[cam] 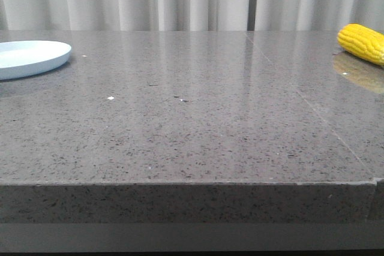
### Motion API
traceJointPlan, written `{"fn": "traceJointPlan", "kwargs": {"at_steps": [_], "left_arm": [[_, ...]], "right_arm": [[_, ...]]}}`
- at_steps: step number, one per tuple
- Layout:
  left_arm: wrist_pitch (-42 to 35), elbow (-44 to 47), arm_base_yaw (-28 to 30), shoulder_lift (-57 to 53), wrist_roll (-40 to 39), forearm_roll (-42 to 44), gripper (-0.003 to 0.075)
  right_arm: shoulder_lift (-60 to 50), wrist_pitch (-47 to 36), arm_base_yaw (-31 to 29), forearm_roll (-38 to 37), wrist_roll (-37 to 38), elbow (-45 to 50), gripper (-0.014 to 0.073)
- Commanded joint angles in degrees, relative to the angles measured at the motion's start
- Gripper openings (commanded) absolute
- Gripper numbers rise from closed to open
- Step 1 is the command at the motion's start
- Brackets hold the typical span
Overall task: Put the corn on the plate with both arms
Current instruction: 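Lower the open left gripper and grasp the rim of the plate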
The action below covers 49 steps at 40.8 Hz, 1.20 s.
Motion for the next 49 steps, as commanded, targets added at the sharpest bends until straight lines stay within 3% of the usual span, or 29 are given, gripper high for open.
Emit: {"fn": "traceJointPlan", "kwargs": {"at_steps": [1, 13, 38, 44, 49], "left_arm": [[-3.48, -4.27, 0.53, 1.68, 1.14, -4.96, 0.0584], [-5.38, -10.67, 0.53, 10.28, 1.57, -4.85, 0.0584], [-6.92, -14.89, 0.29, 19.28, 1.85, -5.48, 0.058], [-6.45, -14.89, 0.29, 19.89, 2.15, -5.48, 0.0488], [-6.32, -14.89, 0.29, 19.94, 2.15, -5.48, 0.0351]], "right_arm": [[0.28, -3.64, -0.38, -0.82, -0.68, -1.83, 0.0583], [0.28, -3.64, -0.38, -0.82, -0.68, -1.83, 0.0583], [0.28, -3.64, -0.38, -0.82, -0.68, -1.83, 0.0583], [0.28, -3.64, -0.38, -0.82, -0.68, -1.83, 0.0583], [0.28, -3.64, -0.38, -0.82, -0.68, -1.83, 0.0583]]}}
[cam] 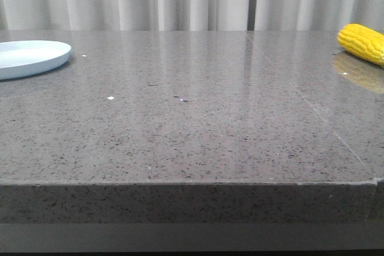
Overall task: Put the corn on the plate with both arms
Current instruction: 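Lower the open left gripper and grasp the rim of the plate, then lift the plate with the left gripper and carry it toward the table center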
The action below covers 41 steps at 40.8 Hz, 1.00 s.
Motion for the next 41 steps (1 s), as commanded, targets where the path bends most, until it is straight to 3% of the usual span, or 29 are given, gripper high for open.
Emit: {"fn": "traceJointPlan", "kwargs": {"at_steps": [1, 9, 15, 30, 41], "left_arm": [[-1.48, -1.77, -0.13, -2.48, 0.19, -1.85, 0.0326], [-1.37, -1.77, -0.13, -2.5, 0.19, -1.85, 0.0103], [-1.14, -1.77, -0.13, -2.5, 0.19, -1.85, -0.0013], [6.72, -7.28, -0.46, -5.17, 0.19, -8.22, -0.002], [13.56, -14.37, -7.12, -5.64, 0.19, -9.0, -0.002]], "right_arm": [[0.28, -3.64, -0.38, -0.82, -0.68, -1.83, 0.0583], [0.28, -3.64, -0.38, -0.82, -0.68, -1.83, 0.0583], [0.28, -3.64, -0.38, -0.82, -0.68, -1.83, 0.0583], [0.28, -3.64, -0.38, -0.82, -0.68, -1.83, 0.0583], [0.28, -3.64, -0.38, -0.82, -0.68, -1.83, 0.0583]]}}
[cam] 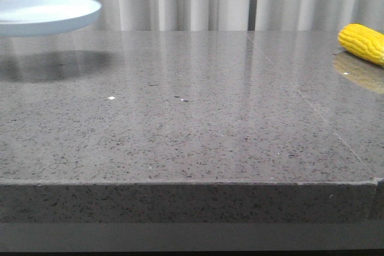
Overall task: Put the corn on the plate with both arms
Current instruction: 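Lift the plate with the left gripper and carry it toward the table center, then set the plate down, open the left gripper and withdraw upward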
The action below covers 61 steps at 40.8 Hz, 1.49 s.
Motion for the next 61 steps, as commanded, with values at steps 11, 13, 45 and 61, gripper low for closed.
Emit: {"fn": "traceJointPlan", "kwargs": {"at_steps": [11, 13, 45, 61], "left_arm": [[0.01, -3.61, -13.23, -2.89, 0.06, -3.16, -0.002], [-0.13, -3.61, -15.17, -2.68, 0.06, -3.16, -0.002], [-2.03, -3.61, -27.78, 5.89, 0.06, -2.92, -0.0008], [-1.24, -4.81, -27.8, 5.23, 0.06, 1.03, 0.0522]], "right_arm": [[0.28, -3.64, -0.38, -0.82, -0.68, -1.83, 0.0583], [0.28, -3.64, -0.38, -0.82, -0.68, -1.83, 0.0583], [0.28, -3.64, -0.38, -0.82, -0.68, -1.83, 0.0583], [0.28, -3.64, -0.38, -0.82, -0.68, -1.83, 0.0583]]}}
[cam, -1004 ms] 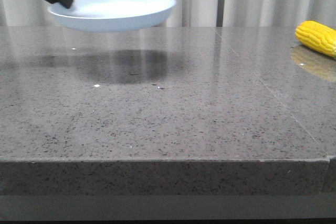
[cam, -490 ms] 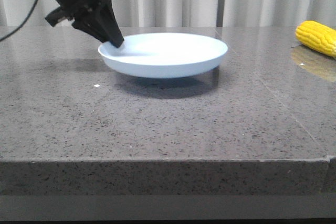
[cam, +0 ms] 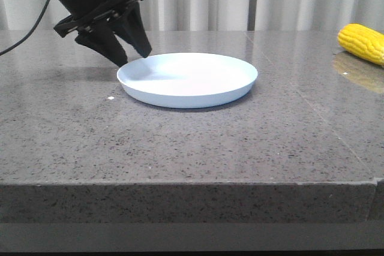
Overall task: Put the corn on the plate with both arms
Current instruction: 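Set the plate down, open the left gripper and withdraw upward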
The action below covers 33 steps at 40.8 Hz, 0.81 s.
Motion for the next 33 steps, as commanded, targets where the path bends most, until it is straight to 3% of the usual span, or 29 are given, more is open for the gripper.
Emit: {"fn": "traceJointPlan", "kwargs": {"at_steps": [1, 12, 21, 27, 33], "left_arm": [[-0.66, -2.79, -0.59, -4.2, 0.06, 1.04, 0.0522], [-0.55, -3.57, -5.13, -12.61, -0.99, 11.8, 0.0511], [1.75, -3.57, -13.43, -21.6, -10.68, 28.93, 0.0509], [6.36, -1.93, -18.03, -27.04, -15.28, 32.61, 0.0505], [4.99, 4.09, -21.15, -33.75, -15.9, 33.99, 0.0448]], "right_arm": [[0.28, -3.64, -0.38, -0.82, -0.68, -1.83, 0.0583], [0.28, -3.64, -0.38, -0.82, -0.68, -1.83, 0.0583], [0.28, -3.64, -0.38, -0.82, -0.68, -1.83, 0.0583], [0.28, -3.64, -0.38, -0.82, -0.68, -1.83, 0.0583], [0.28, -3.64, -0.38, -0.82, -0.68, -1.83, 0.0583]]}}
